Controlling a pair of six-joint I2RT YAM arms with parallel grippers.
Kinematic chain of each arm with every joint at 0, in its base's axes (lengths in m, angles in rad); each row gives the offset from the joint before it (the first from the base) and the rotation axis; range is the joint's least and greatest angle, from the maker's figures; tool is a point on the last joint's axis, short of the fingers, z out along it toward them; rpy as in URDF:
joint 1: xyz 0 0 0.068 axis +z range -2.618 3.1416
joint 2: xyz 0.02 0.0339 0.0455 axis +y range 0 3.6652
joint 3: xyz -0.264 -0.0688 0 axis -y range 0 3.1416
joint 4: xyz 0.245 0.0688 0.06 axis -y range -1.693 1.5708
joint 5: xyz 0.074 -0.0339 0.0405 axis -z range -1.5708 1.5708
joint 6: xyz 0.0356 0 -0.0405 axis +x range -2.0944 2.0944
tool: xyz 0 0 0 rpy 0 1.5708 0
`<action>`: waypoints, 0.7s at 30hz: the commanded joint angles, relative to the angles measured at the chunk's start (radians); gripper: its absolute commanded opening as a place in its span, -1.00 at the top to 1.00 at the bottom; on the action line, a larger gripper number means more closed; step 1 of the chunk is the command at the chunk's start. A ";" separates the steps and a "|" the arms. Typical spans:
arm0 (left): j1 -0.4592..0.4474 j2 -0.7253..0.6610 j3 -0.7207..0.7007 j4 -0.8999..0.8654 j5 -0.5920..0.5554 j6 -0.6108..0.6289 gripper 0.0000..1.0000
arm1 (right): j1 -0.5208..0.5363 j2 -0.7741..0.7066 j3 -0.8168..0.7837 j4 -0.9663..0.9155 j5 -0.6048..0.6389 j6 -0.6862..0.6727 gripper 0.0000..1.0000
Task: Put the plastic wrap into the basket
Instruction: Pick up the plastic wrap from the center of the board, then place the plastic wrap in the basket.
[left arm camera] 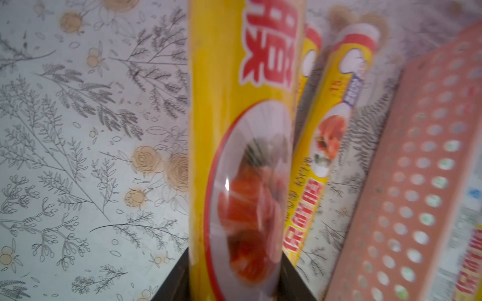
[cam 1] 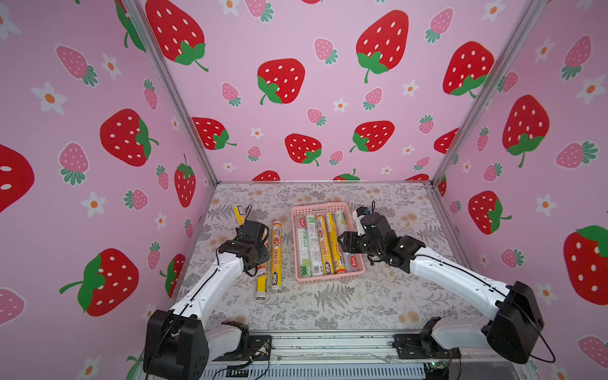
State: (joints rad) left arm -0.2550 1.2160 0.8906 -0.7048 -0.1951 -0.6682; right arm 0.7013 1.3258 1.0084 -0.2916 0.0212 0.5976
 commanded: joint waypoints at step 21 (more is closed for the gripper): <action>-0.664 0.526 0.502 0.145 -0.051 -0.222 0.14 | -0.134 -0.148 -0.035 -0.154 0.090 -0.090 -0.31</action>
State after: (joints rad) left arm -0.9276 1.7237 1.3560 -0.6308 -0.2577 -0.8452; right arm 0.5724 1.1946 0.9943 -0.4191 0.0917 0.5270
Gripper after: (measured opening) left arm 0.466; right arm 0.654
